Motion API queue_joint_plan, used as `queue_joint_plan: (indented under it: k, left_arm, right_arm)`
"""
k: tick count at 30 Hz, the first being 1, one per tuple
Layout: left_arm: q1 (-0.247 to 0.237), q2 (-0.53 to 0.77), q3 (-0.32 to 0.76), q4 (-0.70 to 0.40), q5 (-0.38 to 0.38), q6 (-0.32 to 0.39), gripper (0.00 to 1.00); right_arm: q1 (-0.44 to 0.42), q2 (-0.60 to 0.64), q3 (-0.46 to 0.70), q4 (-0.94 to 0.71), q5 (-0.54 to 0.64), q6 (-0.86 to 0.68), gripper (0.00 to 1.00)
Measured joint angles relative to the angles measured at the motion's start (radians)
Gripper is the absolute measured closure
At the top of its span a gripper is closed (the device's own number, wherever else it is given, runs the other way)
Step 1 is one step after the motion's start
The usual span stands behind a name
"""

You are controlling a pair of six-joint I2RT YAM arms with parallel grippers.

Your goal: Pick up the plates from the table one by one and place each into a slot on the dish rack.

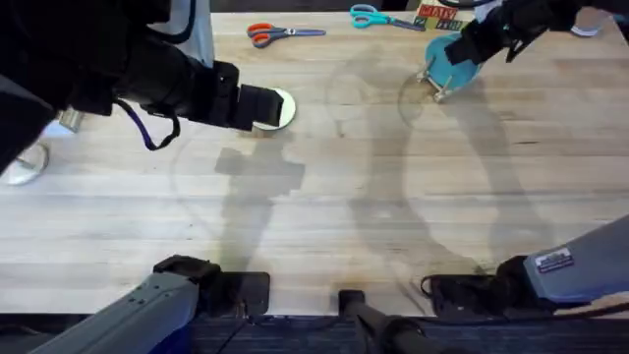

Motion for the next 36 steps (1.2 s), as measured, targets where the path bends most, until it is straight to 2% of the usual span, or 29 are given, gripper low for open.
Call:
queue_joint_plan:
  k: [4, 10, 15, 19, 24, 31, 36]
  left_arm:
    - [0.000, 0.000, 0.000, 0.000, 0.000, 0.000, 0.007]
    - [0.000, 0.000, 0.000, 0.000, 0.000, 0.000, 0.008]
    - [0.000, 0.000, 0.000, 0.000, 0.000, 0.000, 0.007]
    - [0.000, 0.000, 0.000, 0.000, 0.000, 0.000, 0.008]
    - [0.000, 0.000, 0.000, 0.000, 0.000, 0.000, 0.007]
    - [0.000, 0.000, 0.000, 0.000, 0.000, 0.000, 0.008]
    - [0.000, 0.000, 0.000, 0.000, 0.000, 0.000, 0.007]
  right_arm:
    - [0.000, 0.000, 0.001, 0.001, 0.000, -0.003, 0.745]
    - [0.000, 0.000, 0.001, 0.000, -0.001, -0.003, 0.628]
    - [0.000, 0.000, 0.001, 0.000, -0.001, -0.003, 0.458]
    - [0.000, 0.000, 0.001, 0.000, -0.001, -0.003, 0.375]
    - [0.000, 0.000, 0.020, -0.002, 0.000, -0.003, 0.344]
    - [0.000, 0.000, 0.116, -0.010, 0.020, -0.003, 0.335]
    - [0.002, -0.002, 0.172, -0.092, 0.028, -0.003, 0.333]
